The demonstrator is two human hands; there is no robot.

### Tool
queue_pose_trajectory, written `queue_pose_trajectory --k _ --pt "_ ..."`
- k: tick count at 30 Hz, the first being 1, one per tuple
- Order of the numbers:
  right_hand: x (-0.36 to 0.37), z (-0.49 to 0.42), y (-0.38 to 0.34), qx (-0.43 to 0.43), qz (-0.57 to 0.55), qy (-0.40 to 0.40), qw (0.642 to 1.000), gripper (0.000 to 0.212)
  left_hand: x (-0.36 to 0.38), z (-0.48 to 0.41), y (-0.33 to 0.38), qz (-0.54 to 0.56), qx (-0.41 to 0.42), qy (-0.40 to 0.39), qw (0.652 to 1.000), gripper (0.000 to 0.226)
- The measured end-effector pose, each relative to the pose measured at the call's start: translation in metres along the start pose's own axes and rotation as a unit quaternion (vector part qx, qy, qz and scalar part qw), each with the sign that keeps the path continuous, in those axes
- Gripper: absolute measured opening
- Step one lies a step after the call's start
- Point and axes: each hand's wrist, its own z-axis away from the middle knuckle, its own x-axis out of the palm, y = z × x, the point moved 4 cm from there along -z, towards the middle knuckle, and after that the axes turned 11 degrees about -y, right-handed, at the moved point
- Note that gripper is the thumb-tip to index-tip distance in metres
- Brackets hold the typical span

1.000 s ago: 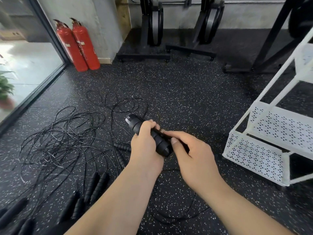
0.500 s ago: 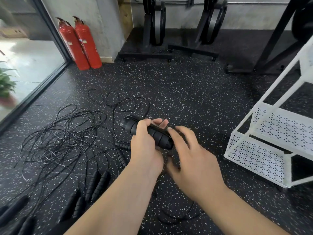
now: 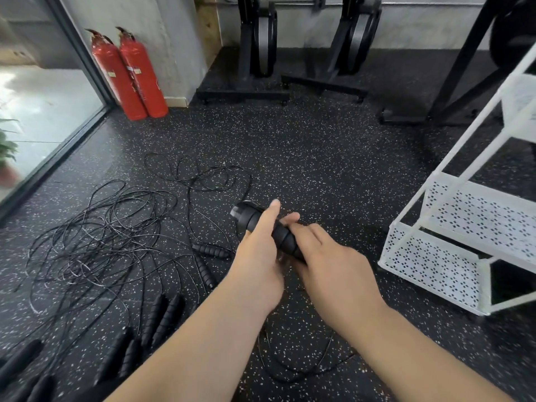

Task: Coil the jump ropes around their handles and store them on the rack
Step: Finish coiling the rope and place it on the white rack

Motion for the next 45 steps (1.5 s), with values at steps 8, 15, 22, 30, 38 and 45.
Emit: queue_pose_trajectory --k 8,15,22,30,38,45 --pt "-0.01 -0.01 0.066 0.11 -0.205 -0.106 0.967 0.008 -0.003 0.019 0.029 -0.624 0.235 0.038 0.744 0.105" --pt "-0.017 -0.003 0.063 -0.034 -0.31 -0.283 0.907 0.012 0.006 0.03 0.002 -0.892 0.299 -0.003 0.34 0.09" --pt "-0.04 0.025 0.048 -0.084 -0.413 -0.32 0.848 0.023 0.013 0.052 0.024 -0.88 0.381 -0.044 0.281 0.058" --pt "-0.054 0.05 0.043 -0.063 -0.437 -0.266 0.857 0.025 0.019 0.085 0.007 -0.875 0.308 0.03 0.374 0.051" --pt "-0.045 0.068 0.048 -0.046 -0.496 -0.283 0.82 0.041 0.023 0.095 -0.005 -0.869 0.252 -0.042 0.425 0.036" --pt "-0.045 0.059 0.067 0.012 -0.475 -0.195 0.858 0.034 0.015 0.078 0.033 -0.822 0.179 0.01 0.54 0.028"
